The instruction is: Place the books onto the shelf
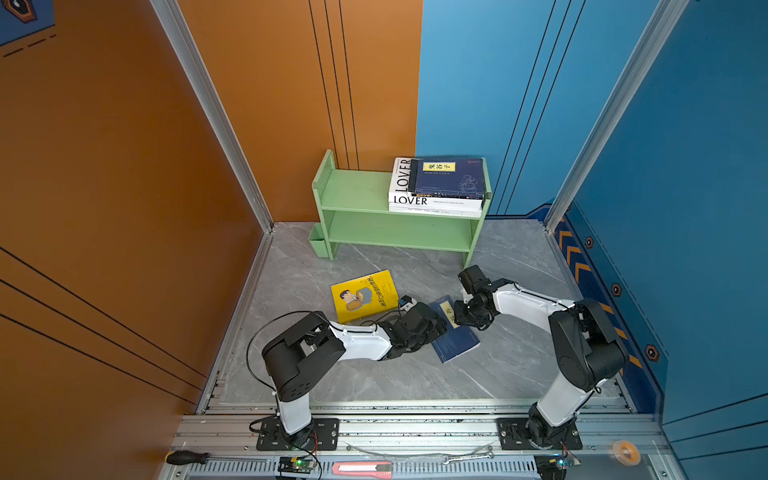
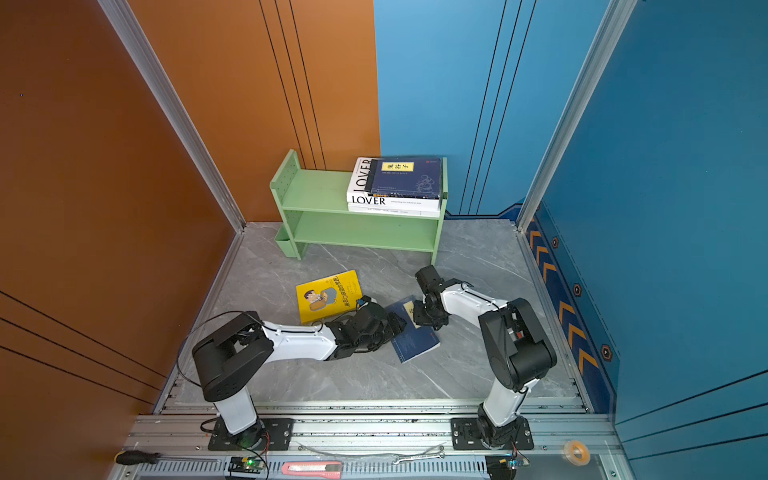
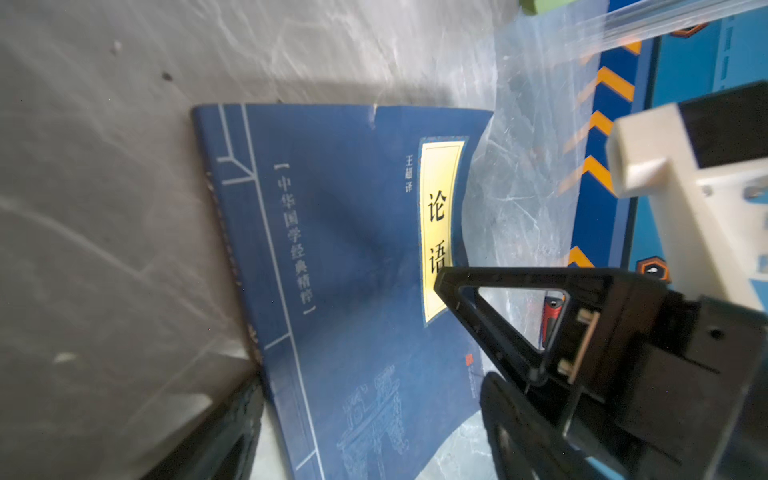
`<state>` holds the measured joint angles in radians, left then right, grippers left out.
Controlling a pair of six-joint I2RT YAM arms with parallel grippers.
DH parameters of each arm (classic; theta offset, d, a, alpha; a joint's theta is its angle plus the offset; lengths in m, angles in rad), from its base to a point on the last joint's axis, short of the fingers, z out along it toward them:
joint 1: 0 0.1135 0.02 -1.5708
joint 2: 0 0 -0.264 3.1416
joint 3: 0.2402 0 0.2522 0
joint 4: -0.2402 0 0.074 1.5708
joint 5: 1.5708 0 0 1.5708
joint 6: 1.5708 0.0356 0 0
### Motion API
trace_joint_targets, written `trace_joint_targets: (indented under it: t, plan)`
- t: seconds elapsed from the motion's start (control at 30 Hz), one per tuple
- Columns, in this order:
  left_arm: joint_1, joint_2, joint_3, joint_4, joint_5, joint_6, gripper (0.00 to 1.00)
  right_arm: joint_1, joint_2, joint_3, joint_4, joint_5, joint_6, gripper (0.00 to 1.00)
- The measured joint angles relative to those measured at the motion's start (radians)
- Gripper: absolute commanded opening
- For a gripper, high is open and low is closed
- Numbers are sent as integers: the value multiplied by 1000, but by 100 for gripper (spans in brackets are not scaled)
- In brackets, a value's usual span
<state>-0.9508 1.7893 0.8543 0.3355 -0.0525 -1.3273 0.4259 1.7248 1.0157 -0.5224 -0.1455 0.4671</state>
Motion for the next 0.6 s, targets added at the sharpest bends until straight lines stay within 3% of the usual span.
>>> trace_joint_targets:
  t: [0.1, 0.3, 0.4, 0.6]
  plan:
    - [2, 7, -50, 113, -19, 4, 67, 0, 5, 3, 6, -20, 0, 37]
    - [1, 39, -100, 296, -45, -22, 63, 3, 10, 5, 25, -74, -5, 37]
    - [0, 39, -101, 363, -43, -39, 54, 12, 12, 5, 41, -115, -7, 37]
    - [1, 59, -101, 397, -43, -58, 43, 13, 12, 5, 46, -136, -7, 36]
